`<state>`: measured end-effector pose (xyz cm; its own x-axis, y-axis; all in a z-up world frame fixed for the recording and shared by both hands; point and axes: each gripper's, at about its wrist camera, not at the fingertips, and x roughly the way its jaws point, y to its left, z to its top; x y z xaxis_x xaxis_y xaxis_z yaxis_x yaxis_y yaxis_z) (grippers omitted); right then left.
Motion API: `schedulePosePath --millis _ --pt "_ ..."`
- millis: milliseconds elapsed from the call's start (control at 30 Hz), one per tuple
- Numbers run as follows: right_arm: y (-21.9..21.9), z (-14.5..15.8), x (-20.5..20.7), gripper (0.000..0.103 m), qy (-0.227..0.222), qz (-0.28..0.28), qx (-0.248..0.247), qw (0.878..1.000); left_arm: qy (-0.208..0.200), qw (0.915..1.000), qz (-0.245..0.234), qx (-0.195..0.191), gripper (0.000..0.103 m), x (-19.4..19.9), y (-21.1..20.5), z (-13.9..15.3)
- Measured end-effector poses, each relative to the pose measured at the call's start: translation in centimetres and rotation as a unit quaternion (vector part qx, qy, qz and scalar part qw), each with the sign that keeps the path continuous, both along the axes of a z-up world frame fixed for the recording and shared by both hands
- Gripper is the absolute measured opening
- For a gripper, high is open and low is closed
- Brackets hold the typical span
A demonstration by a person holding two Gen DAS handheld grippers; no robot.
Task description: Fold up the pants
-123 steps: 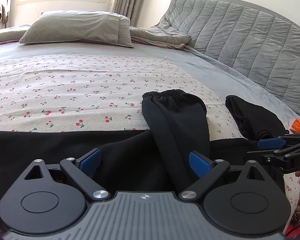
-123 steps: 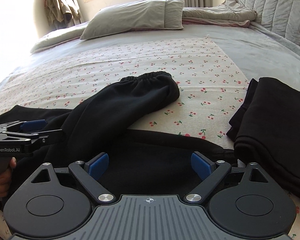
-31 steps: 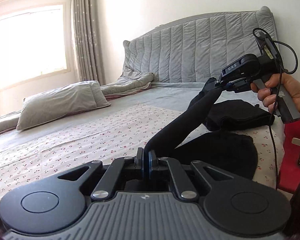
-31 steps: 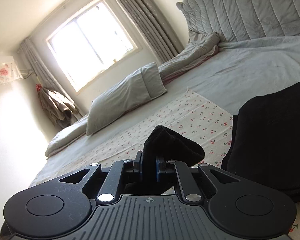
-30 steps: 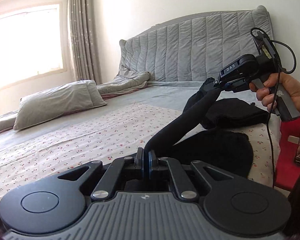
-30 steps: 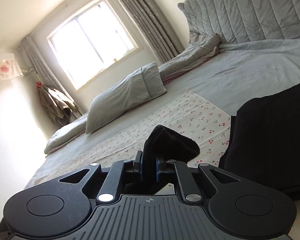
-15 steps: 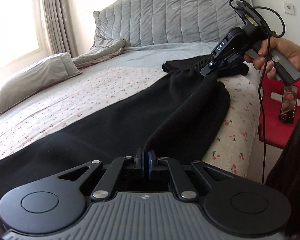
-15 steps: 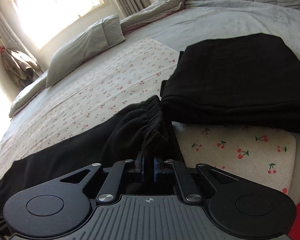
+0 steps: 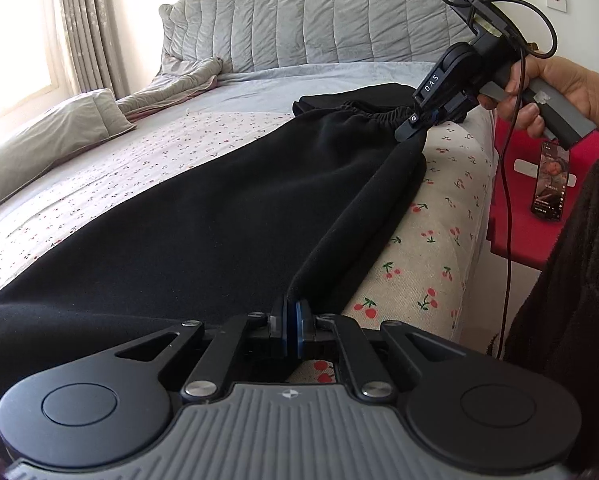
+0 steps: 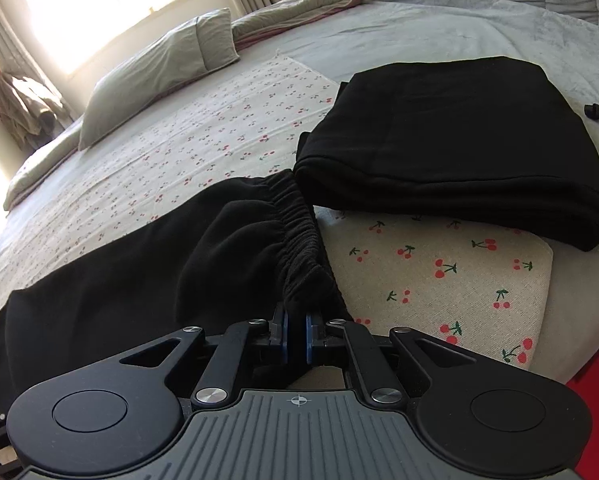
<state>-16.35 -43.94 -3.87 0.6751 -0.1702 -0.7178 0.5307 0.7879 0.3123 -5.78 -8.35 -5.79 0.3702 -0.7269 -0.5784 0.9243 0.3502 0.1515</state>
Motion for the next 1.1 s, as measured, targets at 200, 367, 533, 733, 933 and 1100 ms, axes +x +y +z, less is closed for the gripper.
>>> schedulePosePath --millis 200,367,533,733,933,1100 --pt "2.7 2.3 0.0 0.059 0.0 0.002 -0.149 0.989 0.023 0.9986 0.027 -0.04 0.044 0.6 2.0 1.8" --pt "4.9 4.2 0.0 0.068 -0.05 0.041 -0.198 0.978 -0.008 0.9927 0.102 -0.065 0.074 1.3 5.1 3.3" --pt "8.7 4.3 2.9 0.069 -0.073 0.145 -0.179 0.97 -0.003 0.9701 0.23 -0.078 0.089 3.8 9.5 3.9" --pt "17.1 3.7 5.8 0.076 -0.103 0.311 -0.2 0.923 0.004 0.924 0.375 -0.076 0.096 6.1 14.8 4.2" --pt "24.9 2.7 6.5 0.076 -0.129 0.442 -0.227 0.858 0.028 0.8694 0.488 -0.073 0.096 7.6 20.2 4.4" --pt "29.1 1.5 7.0 0.072 -0.122 0.509 -0.221 0.823 0.034 0.8316 0.547 -0.087 0.096 7.9 24.7 5.2"
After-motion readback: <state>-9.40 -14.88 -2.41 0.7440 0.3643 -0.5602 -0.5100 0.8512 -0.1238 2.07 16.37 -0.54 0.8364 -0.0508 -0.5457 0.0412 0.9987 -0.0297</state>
